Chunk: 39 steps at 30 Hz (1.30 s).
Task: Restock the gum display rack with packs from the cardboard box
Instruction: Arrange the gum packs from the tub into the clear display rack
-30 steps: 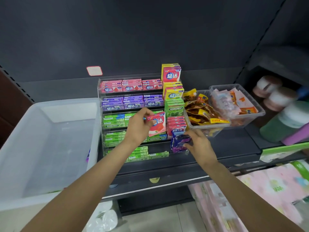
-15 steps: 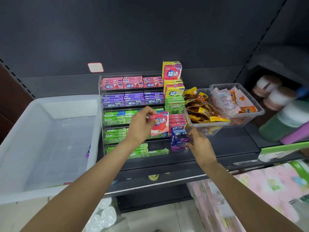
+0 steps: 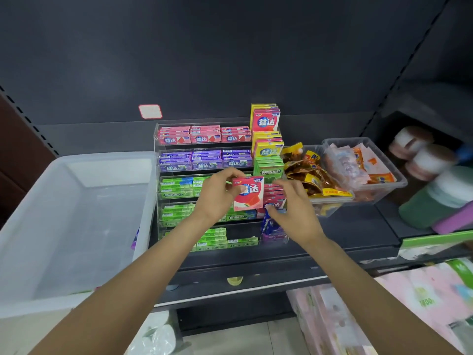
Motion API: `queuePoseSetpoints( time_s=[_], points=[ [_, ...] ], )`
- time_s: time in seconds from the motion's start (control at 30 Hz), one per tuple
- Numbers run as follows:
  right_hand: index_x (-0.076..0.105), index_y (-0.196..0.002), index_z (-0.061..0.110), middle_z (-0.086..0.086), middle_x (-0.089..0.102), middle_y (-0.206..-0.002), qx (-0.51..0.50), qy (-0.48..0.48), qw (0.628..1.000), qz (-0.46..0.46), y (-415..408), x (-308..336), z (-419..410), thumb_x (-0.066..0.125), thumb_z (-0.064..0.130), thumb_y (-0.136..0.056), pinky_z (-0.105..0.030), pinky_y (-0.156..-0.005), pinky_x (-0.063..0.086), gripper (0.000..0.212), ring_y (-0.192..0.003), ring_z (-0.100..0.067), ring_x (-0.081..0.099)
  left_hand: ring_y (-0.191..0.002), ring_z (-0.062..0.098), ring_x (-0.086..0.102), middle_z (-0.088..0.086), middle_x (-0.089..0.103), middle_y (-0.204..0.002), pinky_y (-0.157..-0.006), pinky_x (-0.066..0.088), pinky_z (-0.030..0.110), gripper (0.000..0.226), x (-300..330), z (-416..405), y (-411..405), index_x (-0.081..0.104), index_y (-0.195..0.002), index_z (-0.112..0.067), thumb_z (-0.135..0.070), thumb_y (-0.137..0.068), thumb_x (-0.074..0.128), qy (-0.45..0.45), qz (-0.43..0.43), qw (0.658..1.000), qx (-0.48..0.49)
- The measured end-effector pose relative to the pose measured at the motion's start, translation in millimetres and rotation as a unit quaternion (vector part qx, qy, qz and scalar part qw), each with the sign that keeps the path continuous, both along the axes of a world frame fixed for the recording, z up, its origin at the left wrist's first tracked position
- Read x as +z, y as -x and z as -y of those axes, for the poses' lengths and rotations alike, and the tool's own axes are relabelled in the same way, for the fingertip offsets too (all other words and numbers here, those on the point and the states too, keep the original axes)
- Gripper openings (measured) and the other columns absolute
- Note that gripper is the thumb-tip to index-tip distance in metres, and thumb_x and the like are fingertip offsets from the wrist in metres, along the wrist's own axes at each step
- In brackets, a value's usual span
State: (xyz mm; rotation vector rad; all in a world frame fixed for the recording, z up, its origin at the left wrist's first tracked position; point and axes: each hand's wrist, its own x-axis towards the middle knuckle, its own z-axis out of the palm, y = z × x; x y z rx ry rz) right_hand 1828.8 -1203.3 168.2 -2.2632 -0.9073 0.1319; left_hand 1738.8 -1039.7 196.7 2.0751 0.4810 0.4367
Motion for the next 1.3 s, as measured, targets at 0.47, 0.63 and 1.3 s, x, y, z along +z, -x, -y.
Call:
queuePoseSetpoints(
  time_s=[0.47, 0.63, 1.3],
  points=[
    [0.065, -0.104, 0.012, -0.001, 0.067, -0.102, 0.034, -0.064, 0.995, 0.075, -66.2, 34.3, -28.6, 0.066, 0.008, -0.085, -0.006, -0.073, 0.043, 0.02, -0.085, -0.005, 0.058, -0.079, 0.009, 0.064, -0.001, 0.068, -0.085, -0.082, 0.052, 0.022, 0.012, 16.7, -0.5, -59.9, 0.068, -0.097, -0.014, -0.011, -0.085, 0.067, -0.081, -0.002, 0.997, 0.015],
    [0.066, -0.106, 0.01, -0.006, 0.061, -0.107, 0.016, -0.016, 0.995, 0.093, -75.9, 23.9, -32.3, 0.067, 0.011, -0.085, -0.03, -0.081, 0.054, 0.021, -0.087, -0.015, 0.061, -0.08, 0.012, 0.064, 0.003, 0.069, -0.088, -0.08, 0.052, 0.021, 0.014, 9.0, 1.5, -68.7, 0.067, -0.1, -0.01, -0.009, -0.086, 0.066, -0.098, -0.026, 0.995, 0.015],
    [0.051, -0.129, 0.02, -0.001, 0.045, -0.128, -0.043, 0.043, 0.993, 0.096, -71.2, 8.7, -28.7, 0.061, 0.024, -0.089, -0.029, -0.084, 0.052, 0.042, -0.107, -0.012, 0.056, -0.087, 0.026, 0.067, 0.013, 0.069, -0.094, -0.08, 0.056, 0.042, 0.017, -6.8, 0.2, -80.1, 0.058, -0.098, -0.012, -0.01, -0.084, 0.067, 0.089, -0.05, 0.992, 0.07]
  ],
)
